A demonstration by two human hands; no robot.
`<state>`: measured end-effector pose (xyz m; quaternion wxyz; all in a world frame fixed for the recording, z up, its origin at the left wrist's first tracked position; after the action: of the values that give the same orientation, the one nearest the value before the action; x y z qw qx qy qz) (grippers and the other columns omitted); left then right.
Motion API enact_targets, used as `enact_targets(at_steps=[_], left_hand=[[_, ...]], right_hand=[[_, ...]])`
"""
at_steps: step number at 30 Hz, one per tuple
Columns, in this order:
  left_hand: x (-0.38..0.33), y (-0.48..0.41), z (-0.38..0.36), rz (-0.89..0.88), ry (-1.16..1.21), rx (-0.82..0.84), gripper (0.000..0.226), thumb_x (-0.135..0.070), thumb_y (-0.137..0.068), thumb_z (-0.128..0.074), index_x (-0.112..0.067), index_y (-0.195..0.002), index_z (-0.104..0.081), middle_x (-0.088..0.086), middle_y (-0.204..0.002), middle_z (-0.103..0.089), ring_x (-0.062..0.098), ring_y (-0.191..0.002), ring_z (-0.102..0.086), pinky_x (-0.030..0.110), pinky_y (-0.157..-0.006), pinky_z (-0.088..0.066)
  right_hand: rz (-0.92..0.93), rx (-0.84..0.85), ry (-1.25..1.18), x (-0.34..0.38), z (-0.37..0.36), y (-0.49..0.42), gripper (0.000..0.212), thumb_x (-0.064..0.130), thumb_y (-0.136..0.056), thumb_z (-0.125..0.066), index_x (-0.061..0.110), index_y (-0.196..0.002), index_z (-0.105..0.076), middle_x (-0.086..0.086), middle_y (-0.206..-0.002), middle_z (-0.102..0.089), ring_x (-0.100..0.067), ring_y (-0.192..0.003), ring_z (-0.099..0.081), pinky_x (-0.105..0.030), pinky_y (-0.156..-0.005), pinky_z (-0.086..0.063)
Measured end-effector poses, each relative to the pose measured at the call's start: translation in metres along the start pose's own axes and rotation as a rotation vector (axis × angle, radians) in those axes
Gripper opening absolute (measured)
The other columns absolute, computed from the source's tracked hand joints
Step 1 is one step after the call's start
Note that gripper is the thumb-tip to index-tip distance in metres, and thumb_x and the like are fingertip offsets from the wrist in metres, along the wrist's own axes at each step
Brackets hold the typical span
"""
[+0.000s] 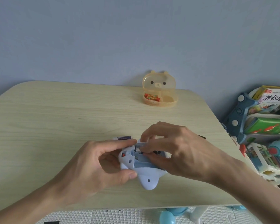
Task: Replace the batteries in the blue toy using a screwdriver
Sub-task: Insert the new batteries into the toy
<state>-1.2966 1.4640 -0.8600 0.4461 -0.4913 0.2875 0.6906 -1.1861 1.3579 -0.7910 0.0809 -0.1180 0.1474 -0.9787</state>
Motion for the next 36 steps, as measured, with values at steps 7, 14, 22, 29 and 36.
enact_targets(at_steps=[7,14,22,29,36], left_hand=[[0.002,0.000,0.001,-0.008,0.011,-0.003,0.062,-0.030,-0.070,-0.093,-0.041,-0.128,-0.075,-0.008,-0.118,-0.084,0.015,-0.112,-0.079,0.029,-0.101,-0.060],[0.001,0.003,0.001,-0.004,-0.019,-0.003,0.064,-0.010,-0.070,-0.098,-0.033,-0.127,-0.078,-0.012,-0.115,-0.085,0.008,-0.111,-0.079,0.017,-0.096,-0.058],[-0.010,0.004,0.001,-0.051,-0.027,-0.007,0.064,-0.019,-0.067,-0.097,-0.039,-0.126,-0.078,-0.014,-0.117,-0.084,0.005,-0.115,-0.077,0.010,-0.098,-0.053],[-0.022,0.005,0.001,-0.073,-0.003,-0.010,0.061,-0.029,-0.068,-0.094,-0.061,-0.116,-0.074,-0.018,-0.116,-0.083,0.004,-0.114,-0.076,0.008,-0.098,-0.051],[-0.018,0.005,0.001,-0.067,-0.010,-0.008,0.066,-0.026,-0.068,-0.095,-0.056,-0.123,-0.072,-0.019,-0.115,-0.083,0.000,-0.112,-0.076,0.009,-0.097,-0.053]], right_hand=[[-0.012,0.092,0.032,0.001,0.000,0.004,0.020,0.026,-0.101,-0.060,0.024,-0.108,-0.079,0.006,-0.121,-0.069,-0.018,-0.097,-0.065,-0.041,-0.069,-0.057],[-0.159,0.058,-0.264,-0.022,0.016,-0.016,0.011,0.021,-0.097,-0.074,0.022,-0.104,-0.083,0.010,-0.107,-0.079,-0.005,-0.093,-0.073,-0.029,-0.080,-0.060],[-0.217,0.340,-0.135,-0.033,-0.011,-0.093,0.014,0.028,-0.094,-0.078,0.027,-0.108,-0.081,0.027,-0.077,-0.065,0.014,-0.076,-0.064,-0.004,-0.072,-0.047],[-0.181,0.538,-0.083,-0.020,-0.056,-0.115,0.020,0.028,-0.092,-0.079,0.024,-0.112,-0.079,0.011,-0.104,-0.079,-0.010,-0.099,-0.072,-0.032,-0.087,-0.059],[-0.149,0.546,-0.052,-0.020,-0.063,-0.117,0.020,0.021,-0.094,-0.076,0.022,-0.114,-0.077,0.010,-0.099,-0.077,-0.013,-0.095,-0.073,-0.037,-0.088,-0.062]])
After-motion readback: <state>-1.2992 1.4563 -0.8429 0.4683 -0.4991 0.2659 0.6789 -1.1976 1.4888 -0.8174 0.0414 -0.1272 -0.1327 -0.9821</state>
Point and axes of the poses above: each hand's wrist, its own y-axis away from the middle knuckle, its own z-axis out of the back of the hand, x = y × z, the point moved 9 cm from there along -y, towards the middle knuckle
